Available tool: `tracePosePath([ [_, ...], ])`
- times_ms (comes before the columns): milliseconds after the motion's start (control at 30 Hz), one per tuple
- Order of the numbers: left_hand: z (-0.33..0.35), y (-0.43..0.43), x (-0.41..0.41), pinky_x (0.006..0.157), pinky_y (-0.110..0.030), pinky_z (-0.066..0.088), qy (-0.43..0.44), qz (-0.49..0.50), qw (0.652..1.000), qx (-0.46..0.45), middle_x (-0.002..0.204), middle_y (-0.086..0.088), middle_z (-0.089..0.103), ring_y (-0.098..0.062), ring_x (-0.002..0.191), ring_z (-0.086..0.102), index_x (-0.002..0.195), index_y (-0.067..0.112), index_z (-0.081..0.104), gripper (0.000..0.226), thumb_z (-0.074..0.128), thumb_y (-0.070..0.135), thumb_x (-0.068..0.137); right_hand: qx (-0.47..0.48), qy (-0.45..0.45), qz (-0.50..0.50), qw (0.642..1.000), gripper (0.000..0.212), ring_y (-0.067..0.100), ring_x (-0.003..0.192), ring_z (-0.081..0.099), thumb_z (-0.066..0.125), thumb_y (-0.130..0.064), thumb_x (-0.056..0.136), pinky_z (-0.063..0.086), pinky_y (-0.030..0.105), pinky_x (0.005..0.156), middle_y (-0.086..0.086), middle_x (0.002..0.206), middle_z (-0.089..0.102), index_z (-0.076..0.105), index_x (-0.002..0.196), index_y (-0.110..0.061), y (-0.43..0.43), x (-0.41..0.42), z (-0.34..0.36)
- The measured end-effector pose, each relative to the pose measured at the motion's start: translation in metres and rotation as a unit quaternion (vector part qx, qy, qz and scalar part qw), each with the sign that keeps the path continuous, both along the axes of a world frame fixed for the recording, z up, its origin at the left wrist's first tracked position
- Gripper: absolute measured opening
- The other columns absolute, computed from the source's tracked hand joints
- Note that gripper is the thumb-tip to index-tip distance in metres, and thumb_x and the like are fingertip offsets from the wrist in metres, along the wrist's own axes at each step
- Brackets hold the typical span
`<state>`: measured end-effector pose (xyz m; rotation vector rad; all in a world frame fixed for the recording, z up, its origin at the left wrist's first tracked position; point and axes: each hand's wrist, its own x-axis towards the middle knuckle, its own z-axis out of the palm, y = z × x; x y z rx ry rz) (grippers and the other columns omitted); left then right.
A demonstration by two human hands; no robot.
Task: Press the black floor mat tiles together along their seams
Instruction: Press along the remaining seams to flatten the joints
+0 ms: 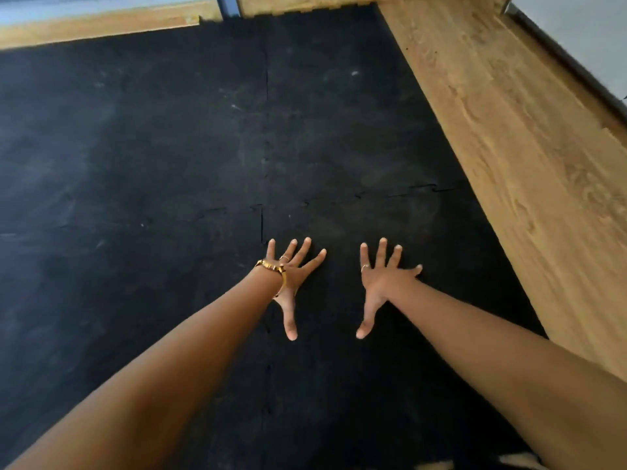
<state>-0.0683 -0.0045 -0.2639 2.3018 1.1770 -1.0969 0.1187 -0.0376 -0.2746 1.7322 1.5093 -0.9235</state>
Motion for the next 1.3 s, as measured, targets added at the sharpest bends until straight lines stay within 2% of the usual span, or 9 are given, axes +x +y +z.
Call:
tracePosePath([
  [67, -0.007, -0.022, -0.02, 0.1, -0.067, -0.024, 0.002, 0.019, 1.0, -0.003, 0.143, -0.006, -0.049, -0.031, 0.13, -0.043, 0.132, 0.035, -0.045, 0.171, 0.083, 0.071, 0.023, -0.014, 0.025, 0.055, 0.998, 0.172, 0.051, 0.118, -0.048, 0.093, -0.055, 0.035, -0.008, 0.084, 0.091, 0.019, 0.129, -0.06, -0.053, 0.12, -0.021, -0.04, -0.045, -0.012],
  [167, -0.017, -0.051, -0.02, 0.103, -0.066, -0.023, 0.004, 0.036, 0.999, 0.003, 0.137, -0.016, -0.053, -0.039, 0.123, -0.049, 0.129, 0.026, -0.049, 0.175, 0.083, 0.071, 0.024, -0.027, 0.042, 0.12, 0.992, 0.171, 0.051, 0.104, -0.057, 0.092, -0.058, 0.036, -0.016, 0.085, 0.079, 0.02, 0.12, -0.065, -0.053, 0.118, -0.019, -0.081, -0.088, -0.023],
  [300, -0.022, -0.062, -0.009, 0.098, -0.057, -0.03, -0.012, 0.075, 0.997, 0.02, 0.136, -0.022, -0.053, -0.042, 0.121, -0.05, 0.132, 0.021, -0.046, 0.176, 0.089, 0.062, 0.027, -0.043, -0.007, 0.098, 0.994, 0.166, 0.052, 0.102, -0.058, 0.092, -0.055, 0.04, -0.017, 0.085, 0.08, 0.02, 0.118, -0.066, -0.05, 0.116, -0.017, -0.083, -0.1, -0.022],
  [533, -0.026, -0.058, -0.029, 0.099, -0.058, -0.032, -0.096, 0.062, 0.993, 0.002, 0.131, -0.015, -0.06, -0.034, 0.114, -0.06, 0.128, 0.031, -0.051, 0.176, 0.077, 0.078, 0.015, -0.052, 0.029, 0.105, 0.993, 0.171, 0.045, 0.088, -0.068, 0.092, -0.058, 0.031, -0.031, 0.078, 0.06, 0.014, 0.101, -0.075, -0.058, 0.103, -0.02, -0.083, -0.093, -0.021],
  [733, -0.019, -0.062, -0.024, 0.1, -0.057, -0.032, -0.08, 0.064, 0.995, 0.01, 0.132, -0.013, -0.059, -0.033, 0.114, -0.06, 0.126, 0.03, -0.053, 0.176, 0.079, 0.076, 0.017, -0.067, 0.058, 0.138, 0.986, 0.164, 0.041, 0.1, -0.061, 0.092, -0.053, 0.044, -0.023, 0.079, 0.084, 0.011, 0.114, -0.069, -0.053, 0.115, -0.027, -0.076, -0.08, -0.009],
  [900, -0.005, -0.065, -0.016, 0.108, -0.059, -0.023, -0.043, 0.061, 0.997, 0.02, 0.141, -0.016, -0.05, -0.037, 0.123, -0.049, 0.132, 0.028, -0.047, 0.175, 0.085, 0.069, 0.024, 0.034, 0.012, 0.227, 0.973, 0.159, 0.034, 0.131, -0.042, 0.092, -0.044, 0.05, -0.017, 0.069, 0.103, 0.006, 0.147, -0.046, -0.037, 0.139, -0.024, -0.067, -0.035, 0.015],
  [1000, -0.003, -0.07, -0.005, 0.105, -0.06, -0.025, -0.024, 0.049, 0.998, 0.033, 0.143, -0.019, -0.046, -0.038, 0.125, -0.047, 0.133, 0.024, -0.045, 0.173, 0.085, 0.069, 0.028, 0.07, -0.026, 0.188, 0.979, 0.161, 0.035, 0.131, -0.042, 0.092, -0.048, 0.048, -0.017, 0.069, 0.104, 0.007, 0.146, -0.047, -0.038, 0.14, -0.022, -0.061, 0.0, 0.023],
  [1100, -0.011, -0.085, 0.013, 0.098, -0.062, -0.029, -0.022, 0.02, 1.0, 0.009, 0.138, -0.018, -0.051, -0.039, 0.12, -0.05, 0.128, 0.023, -0.049, 0.173, 0.084, 0.069, 0.028, 0.044, -0.055, 0.151, 0.986, 0.164, 0.037, 0.128, -0.045, 0.093, -0.048, 0.045, -0.017, 0.073, 0.102, 0.007, 0.143, -0.049, -0.041, 0.136, -0.025, -0.07, 0.024, 0.016],
  [1300, -0.034, -0.096, 0.01, 0.091, -0.064, -0.034, -0.075, 0.039, 0.996, -0.006, 0.13, -0.013, -0.061, -0.035, 0.112, -0.06, 0.124, 0.027, -0.054, 0.177, 0.083, 0.071, 0.021, 0.018, 0.006, 0.094, 0.995, 0.169, 0.033, 0.119, -0.053, 0.096, -0.043, 0.038, -0.013, 0.079, 0.098, -0.007, 0.13, -0.062, -0.049, 0.123, -0.043, -0.073, 0.045, -0.004],
])
